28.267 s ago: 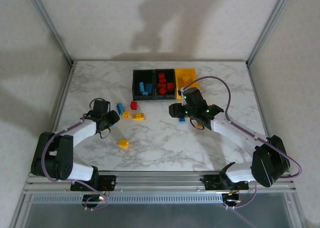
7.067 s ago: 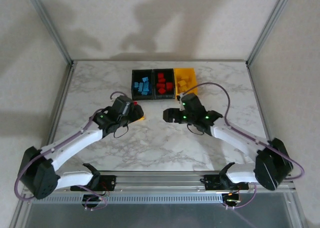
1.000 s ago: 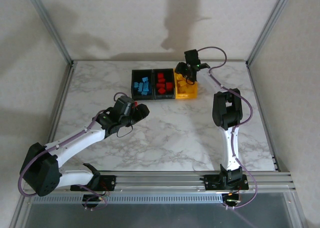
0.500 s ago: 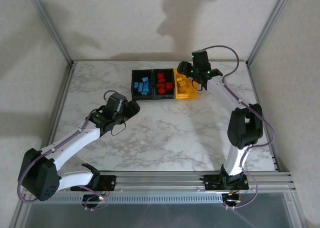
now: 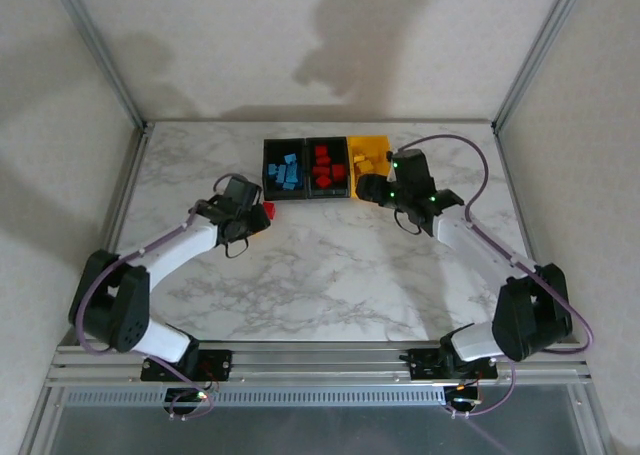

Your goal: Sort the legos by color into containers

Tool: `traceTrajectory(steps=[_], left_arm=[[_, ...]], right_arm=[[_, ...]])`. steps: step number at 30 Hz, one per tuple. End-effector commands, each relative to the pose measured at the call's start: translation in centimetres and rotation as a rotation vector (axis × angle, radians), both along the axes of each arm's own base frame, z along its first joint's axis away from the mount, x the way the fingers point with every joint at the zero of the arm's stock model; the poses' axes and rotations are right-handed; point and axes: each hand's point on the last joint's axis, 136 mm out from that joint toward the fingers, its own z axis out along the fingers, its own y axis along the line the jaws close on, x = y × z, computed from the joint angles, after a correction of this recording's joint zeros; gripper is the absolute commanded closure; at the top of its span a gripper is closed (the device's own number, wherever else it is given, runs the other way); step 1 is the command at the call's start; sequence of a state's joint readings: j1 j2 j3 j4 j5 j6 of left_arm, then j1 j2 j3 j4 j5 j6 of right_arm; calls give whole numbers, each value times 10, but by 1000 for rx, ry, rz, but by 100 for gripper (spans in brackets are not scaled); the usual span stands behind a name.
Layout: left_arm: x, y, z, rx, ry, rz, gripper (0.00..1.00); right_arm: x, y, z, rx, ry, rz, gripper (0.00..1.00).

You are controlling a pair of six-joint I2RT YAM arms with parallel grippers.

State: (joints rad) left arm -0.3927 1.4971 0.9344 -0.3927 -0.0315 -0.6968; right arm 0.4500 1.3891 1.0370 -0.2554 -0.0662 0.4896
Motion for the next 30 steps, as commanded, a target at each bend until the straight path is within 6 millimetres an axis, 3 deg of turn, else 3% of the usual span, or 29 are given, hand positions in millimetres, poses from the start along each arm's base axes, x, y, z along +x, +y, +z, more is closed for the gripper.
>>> traceTrajectory(steps=[1, 6, 13, 21, 23, 30], left_arm=[[20, -3, 7, 51, -21, -61, 37], [48, -20, 6, 44, -23, -97, 38], [70, -27, -19, 126, 42, -121, 42], [74, -29, -38, 180, 82, -139, 50], [73, -29, -40, 187, 86, -144, 56], [65, -30, -29, 212, 84, -166, 70]], right_arm=[[-15, -4, -8, -12, 0, 18, 35], [-28, -12, -22, -18, 26, -3, 35], [-31, -18, -12, -25, 6, -17, 34], [-31, -21, -13, -37, 6, -24, 34], [-31, -21, -15, -40, 10, -27, 34], [-29, -22, -19, -40, 19, -33, 34]])
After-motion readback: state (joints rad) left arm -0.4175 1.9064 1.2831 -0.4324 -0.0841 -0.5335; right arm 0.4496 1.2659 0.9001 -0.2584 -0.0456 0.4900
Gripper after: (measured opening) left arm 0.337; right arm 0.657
